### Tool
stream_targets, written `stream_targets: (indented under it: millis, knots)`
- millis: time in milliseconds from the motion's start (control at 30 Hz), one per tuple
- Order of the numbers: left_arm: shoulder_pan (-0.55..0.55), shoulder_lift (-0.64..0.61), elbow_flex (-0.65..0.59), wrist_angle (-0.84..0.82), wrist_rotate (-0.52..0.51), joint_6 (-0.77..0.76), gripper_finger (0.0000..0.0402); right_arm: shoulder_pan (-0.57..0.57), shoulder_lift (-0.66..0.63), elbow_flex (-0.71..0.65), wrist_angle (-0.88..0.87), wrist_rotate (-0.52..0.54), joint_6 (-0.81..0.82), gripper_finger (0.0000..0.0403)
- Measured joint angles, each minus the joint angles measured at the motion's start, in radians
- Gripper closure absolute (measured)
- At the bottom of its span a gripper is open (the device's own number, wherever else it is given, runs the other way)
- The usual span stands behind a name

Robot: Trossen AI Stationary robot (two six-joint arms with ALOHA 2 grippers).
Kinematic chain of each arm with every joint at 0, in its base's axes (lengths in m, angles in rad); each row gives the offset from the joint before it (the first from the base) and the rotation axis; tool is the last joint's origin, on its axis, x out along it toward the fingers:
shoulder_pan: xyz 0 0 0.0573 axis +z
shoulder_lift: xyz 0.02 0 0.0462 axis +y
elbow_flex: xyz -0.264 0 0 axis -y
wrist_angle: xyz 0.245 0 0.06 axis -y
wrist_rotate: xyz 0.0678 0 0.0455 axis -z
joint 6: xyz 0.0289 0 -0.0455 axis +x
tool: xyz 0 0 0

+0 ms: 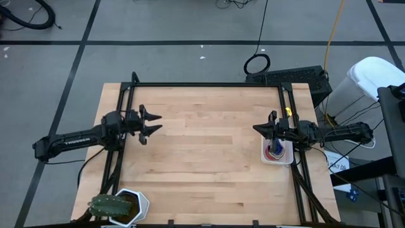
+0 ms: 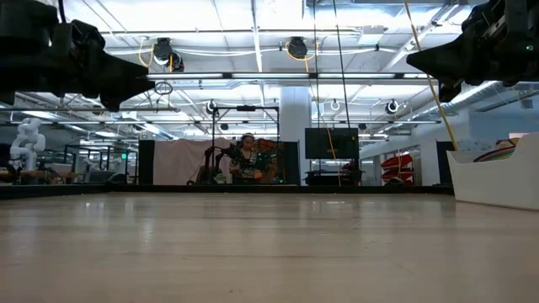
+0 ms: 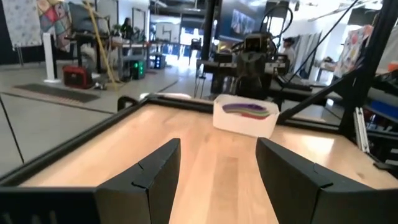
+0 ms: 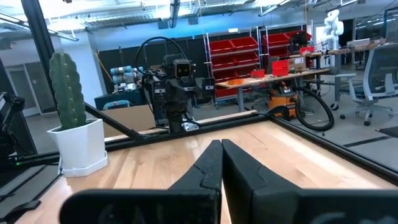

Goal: Nest measuring cups in basket
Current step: Return to Home Position

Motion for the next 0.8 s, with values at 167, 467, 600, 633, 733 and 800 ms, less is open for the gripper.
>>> stream_targets:
  millis: [167, 467, 600, 633, 733, 800]
  knots:
    - [0.0, 0.0, 0.0, -0.022, -0.002, 0.0, 0.019, 0.0, 0.0, 0.0, 0.001, -0.002, 0.0, 0.0403]
    - [0.0, 0.0, 0.0, -0.022, -0.003, -0.001, 0.019, 0.0, 0.0, 0.0, 0.002, -0.003, 0.001, 0.0403]
    - [0.0, 0.0, 0.0, -0.022, -0.003, -0.001, 0.019, 0.0, 0.0, 0.0, 0.002, -0.003, 0.0, 0.0403]
    - [0.0, 0.0, 0.0, -0.022, -0.003, -0.001, 0.019, 0.0, 0.0, 0.0, 0.002, -0.003, 0.0, 0.0403]
    - [0.0, 0.0, 0.0, -0.022, -0.003, -0.002, 0.019, 0.0, 0.0, 0.0, 0.002, -0.003, 0.0, 0.0403]
    - [0.0, 0.0, 0.0, -0.021, -0.003, -0.002, 0.019, 0.0, 0.0, 0.0, 0.002, -0.003, 0.0, 0.0403]
